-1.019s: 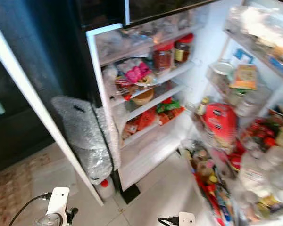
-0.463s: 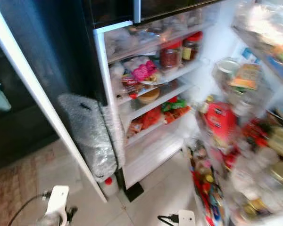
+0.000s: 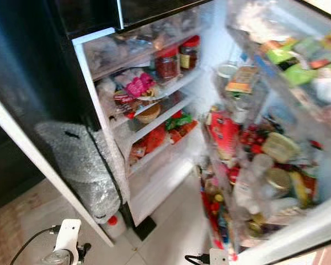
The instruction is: Restocking fridge
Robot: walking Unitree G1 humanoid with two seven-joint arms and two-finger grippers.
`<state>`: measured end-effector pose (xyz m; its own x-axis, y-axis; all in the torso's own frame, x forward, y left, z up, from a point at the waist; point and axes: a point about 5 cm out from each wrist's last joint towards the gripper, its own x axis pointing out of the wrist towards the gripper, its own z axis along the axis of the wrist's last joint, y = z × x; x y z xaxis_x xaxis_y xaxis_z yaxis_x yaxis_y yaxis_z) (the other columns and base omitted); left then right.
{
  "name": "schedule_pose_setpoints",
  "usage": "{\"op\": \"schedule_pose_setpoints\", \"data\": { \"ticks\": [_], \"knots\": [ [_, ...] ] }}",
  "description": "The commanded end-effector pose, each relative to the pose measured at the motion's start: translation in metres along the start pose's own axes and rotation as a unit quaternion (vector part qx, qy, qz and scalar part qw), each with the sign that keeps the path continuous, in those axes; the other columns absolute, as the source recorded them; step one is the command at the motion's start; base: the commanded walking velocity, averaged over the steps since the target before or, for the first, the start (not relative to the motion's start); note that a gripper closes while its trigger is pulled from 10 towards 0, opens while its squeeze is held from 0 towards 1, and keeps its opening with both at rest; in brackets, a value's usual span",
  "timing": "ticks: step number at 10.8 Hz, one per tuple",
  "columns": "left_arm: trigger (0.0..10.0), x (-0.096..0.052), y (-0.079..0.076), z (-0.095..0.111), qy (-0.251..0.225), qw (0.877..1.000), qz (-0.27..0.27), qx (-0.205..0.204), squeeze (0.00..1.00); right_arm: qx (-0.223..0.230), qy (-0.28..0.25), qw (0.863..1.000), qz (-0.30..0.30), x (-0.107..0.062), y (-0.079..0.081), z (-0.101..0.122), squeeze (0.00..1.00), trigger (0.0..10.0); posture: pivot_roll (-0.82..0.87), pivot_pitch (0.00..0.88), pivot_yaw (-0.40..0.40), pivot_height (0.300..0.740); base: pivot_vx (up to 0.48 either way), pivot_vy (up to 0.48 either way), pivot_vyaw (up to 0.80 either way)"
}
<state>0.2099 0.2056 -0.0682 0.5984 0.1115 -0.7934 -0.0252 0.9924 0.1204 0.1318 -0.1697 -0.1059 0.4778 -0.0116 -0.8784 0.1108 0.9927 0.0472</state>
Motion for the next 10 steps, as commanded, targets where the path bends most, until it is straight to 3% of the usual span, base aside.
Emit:
{"op": "schedule_pose_setpoints", "data": {
  "ticks": [1,4,10],
  "knots": [
    [10.0,-0.0005,0.0013,-0.0049,0.013,1.0,0.005,0.003,0.0,-0.001,0.023,1.0,0.006,-0.0017,0.0027,-0.0119,0.0,10.0,-0.19,0.006,0.041,0.74,0.0,0.0,-0.74],
    [10.0,-0.0004,0.0018,-0.0047,0.014,1.0,0.004,0.003,0.0,-0.004,0.023,1.0,0.009,-0.0016,0.0034,-0.0117,0.0,10.0,-0.19,0.005,0.042,0.74,0.0,0.0,-0.74],
    [10.0,-0.0002,0.0019,-0.0039,0.015,1.0,0.009,0.0,0.0,-0.008,0.023,1.0,0.006,-0.0013,0.0027,-0.0105,0.0,10.0,-0.19,0.021,0.041,0.74,0.0,0.0,0.0]
  ]
}}
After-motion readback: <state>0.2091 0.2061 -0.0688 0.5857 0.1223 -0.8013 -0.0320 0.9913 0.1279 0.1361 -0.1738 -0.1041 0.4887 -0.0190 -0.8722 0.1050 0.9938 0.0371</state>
